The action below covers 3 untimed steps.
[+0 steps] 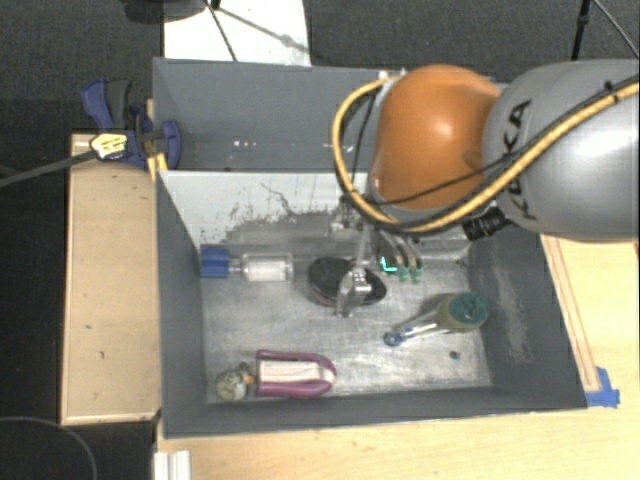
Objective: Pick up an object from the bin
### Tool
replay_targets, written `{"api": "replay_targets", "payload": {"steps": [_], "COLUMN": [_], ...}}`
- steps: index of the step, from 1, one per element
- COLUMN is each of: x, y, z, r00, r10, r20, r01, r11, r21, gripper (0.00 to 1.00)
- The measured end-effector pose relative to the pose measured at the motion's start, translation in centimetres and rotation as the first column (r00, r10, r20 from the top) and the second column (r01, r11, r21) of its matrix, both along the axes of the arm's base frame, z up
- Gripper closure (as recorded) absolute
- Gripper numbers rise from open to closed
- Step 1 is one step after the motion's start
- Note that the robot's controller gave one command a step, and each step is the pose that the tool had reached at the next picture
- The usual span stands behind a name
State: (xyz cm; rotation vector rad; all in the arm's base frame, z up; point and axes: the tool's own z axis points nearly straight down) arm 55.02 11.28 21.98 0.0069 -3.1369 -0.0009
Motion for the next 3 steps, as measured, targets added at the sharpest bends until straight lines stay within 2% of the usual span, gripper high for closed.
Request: {"api": "replay_targets", "payload": {"steps": [1, 2, 3], "x": [2.5, 2.7, 2.6], "y": [-5.8, -5.5, -7.1], "z": [-11.9, -11.4, 1.6], "r00": [0.997, 0.997, 0.998], "r10": [0.078, 0.077, 0.059], "r20": [0.005, 0.011, 0.014], "r01": [-0.078, -0.077, -0.059], "r11": [0.997, 0.997, 0.998], "r21": [-0.002, 0.001, -0.001], "gripper": [0.00, 1.00, 1.00]}}
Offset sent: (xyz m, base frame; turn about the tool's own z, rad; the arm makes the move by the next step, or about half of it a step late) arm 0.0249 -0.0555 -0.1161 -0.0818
